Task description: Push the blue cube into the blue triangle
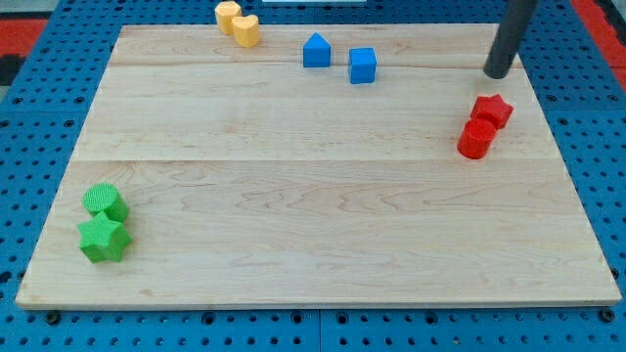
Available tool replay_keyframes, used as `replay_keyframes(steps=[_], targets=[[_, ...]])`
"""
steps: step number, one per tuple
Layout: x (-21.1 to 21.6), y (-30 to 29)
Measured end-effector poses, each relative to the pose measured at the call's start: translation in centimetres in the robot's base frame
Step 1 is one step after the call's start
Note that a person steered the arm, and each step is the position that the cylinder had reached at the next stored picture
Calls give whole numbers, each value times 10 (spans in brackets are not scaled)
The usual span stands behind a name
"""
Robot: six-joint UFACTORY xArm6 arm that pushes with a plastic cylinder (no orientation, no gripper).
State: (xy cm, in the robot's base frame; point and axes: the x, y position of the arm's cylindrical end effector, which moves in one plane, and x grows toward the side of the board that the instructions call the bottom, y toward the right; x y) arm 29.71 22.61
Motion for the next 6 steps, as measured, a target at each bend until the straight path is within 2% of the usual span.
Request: replay_keyframes(steps=[2, 3, 4, 5, 6], targets=[[1, -120], [-39, -180], [-30, -216], [20, -219], [2, -273]])
